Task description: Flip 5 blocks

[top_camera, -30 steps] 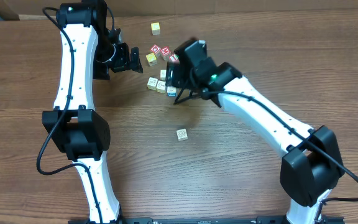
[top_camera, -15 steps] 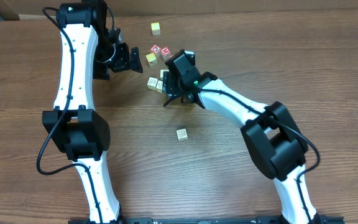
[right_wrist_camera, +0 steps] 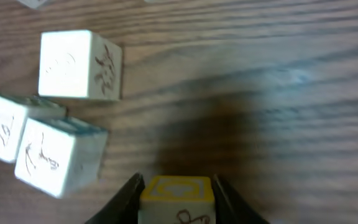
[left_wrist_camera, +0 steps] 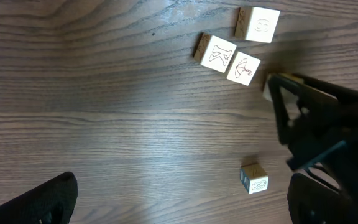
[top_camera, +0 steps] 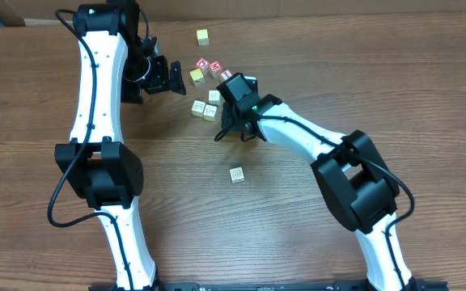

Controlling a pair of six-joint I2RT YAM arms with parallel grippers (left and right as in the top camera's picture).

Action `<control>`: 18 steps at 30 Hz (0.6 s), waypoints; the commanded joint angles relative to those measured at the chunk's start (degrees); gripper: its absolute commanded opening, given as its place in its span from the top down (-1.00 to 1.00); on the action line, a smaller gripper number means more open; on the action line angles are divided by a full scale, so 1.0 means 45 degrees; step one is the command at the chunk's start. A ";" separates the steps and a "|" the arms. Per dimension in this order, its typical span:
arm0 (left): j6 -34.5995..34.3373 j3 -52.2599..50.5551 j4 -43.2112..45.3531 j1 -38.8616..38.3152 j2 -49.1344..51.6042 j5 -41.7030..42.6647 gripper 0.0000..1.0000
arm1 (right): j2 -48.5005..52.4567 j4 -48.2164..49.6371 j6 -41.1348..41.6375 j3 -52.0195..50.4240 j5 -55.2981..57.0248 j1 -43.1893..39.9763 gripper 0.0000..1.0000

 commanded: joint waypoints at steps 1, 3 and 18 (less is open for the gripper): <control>-0.0092 0.0189 0.0015 0.0058 0.0087 -0.0068 -1.00 | -0.1851 -0.0554 -0.0010 0.0180 0.0107 -0.0228 0.40; -0.0092 0.0189 0.0015 0.0058 0.0087 -0.0068 -1.00 | -0.2686 -0.1214 -0.0068 0.0180 0.0112 -0.0238 0.40; -0.0092 0.0189 0.0015 0.0058 0.0087 -0.0068 -0.99 | -0.5960 -0.8762 -0.0287 -0.0627 -0.1632 -0.0209 0.42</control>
